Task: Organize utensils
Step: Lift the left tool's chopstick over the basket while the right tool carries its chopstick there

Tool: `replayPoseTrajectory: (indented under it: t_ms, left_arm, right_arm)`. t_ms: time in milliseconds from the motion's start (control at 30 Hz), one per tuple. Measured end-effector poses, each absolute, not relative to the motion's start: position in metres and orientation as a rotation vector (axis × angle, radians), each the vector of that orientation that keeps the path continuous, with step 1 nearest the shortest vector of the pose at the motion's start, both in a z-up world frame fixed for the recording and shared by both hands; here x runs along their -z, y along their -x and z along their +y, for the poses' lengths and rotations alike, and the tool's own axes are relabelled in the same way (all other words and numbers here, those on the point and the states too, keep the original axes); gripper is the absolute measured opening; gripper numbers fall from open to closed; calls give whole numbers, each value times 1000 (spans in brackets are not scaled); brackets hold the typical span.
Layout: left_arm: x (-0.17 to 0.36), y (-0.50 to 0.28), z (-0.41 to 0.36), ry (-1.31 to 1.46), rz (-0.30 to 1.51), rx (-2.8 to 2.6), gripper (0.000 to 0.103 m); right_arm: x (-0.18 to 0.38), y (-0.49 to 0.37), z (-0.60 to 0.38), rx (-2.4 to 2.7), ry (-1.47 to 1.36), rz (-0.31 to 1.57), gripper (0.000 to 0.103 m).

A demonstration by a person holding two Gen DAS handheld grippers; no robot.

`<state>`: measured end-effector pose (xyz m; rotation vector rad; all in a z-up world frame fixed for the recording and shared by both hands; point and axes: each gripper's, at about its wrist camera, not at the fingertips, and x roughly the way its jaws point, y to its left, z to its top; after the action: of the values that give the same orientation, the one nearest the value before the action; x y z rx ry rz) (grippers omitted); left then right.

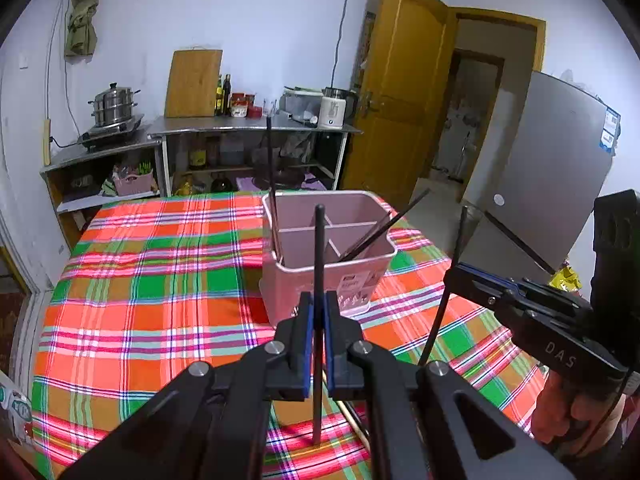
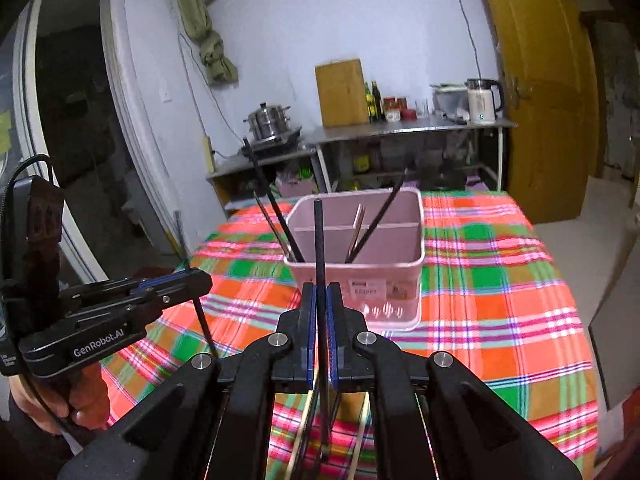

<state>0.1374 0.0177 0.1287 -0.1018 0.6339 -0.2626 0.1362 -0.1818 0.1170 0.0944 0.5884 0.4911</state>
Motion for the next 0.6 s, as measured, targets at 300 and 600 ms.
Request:
replayPoseTrajectory:
  t_ms: [300, 600]
  left_arm:
    - [-147, -139, 17, 101, 611, 269, 5]
    - [-177, -158, 15, 108, 590, 288, 5]
  right_arm:
    - [-135, -133, -187, -491, -106, 539, 5]
    - [-158, -141, -188, -484, -107, 488, 5]
